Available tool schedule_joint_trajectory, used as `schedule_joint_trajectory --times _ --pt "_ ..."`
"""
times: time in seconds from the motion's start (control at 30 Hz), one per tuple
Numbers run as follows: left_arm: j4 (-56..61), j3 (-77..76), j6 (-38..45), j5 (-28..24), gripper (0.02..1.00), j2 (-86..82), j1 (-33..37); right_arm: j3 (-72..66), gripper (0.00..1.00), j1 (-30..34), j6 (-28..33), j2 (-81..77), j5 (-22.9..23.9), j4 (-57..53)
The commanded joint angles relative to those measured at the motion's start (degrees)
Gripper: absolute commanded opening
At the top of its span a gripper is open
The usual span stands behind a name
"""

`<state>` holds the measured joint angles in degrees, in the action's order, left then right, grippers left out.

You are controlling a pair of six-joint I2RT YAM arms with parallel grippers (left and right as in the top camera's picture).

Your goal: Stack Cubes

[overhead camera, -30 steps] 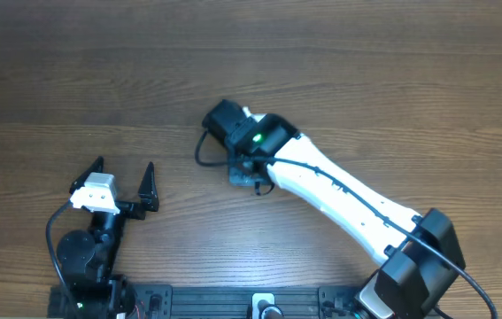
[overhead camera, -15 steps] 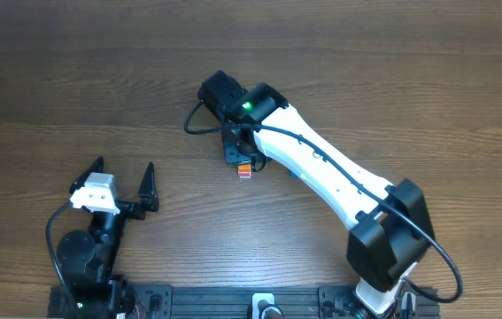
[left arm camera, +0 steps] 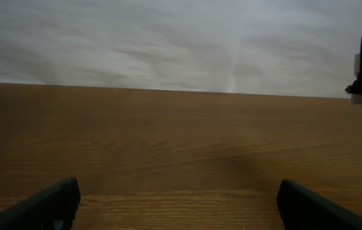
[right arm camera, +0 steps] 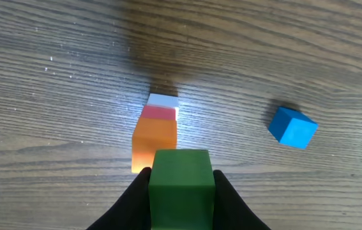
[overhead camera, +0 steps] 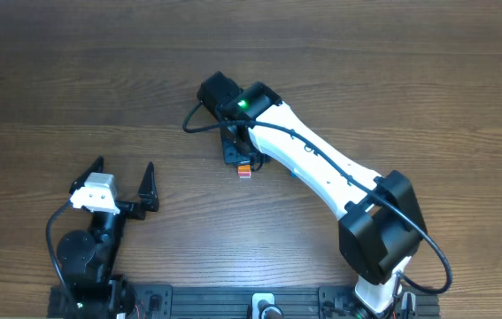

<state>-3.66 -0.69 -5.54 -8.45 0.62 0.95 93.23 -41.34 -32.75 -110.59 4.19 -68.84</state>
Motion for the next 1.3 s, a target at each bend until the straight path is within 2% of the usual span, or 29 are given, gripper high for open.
schedule_joint_trajectory --times 0.03,0.8,1.3 --pt "0.04 0.35 0.81 -0.72 0.998 -0.46 0.35 0.92 0.176 0.11 0.28 -1.22 -1.81 0.7" --pt "0.04 0.35 0.81 -0.72 0.998 -0.46 0.35 -0.39 0.174 -1.9 -1.05 -1.25 -3.08 1.75" --pt "0.04 0.35 0.81 -0.72 0.998 -0.46 0.35 -1.09 0.185 -1.84 -1.51 -1.29 -1.51 2.62"
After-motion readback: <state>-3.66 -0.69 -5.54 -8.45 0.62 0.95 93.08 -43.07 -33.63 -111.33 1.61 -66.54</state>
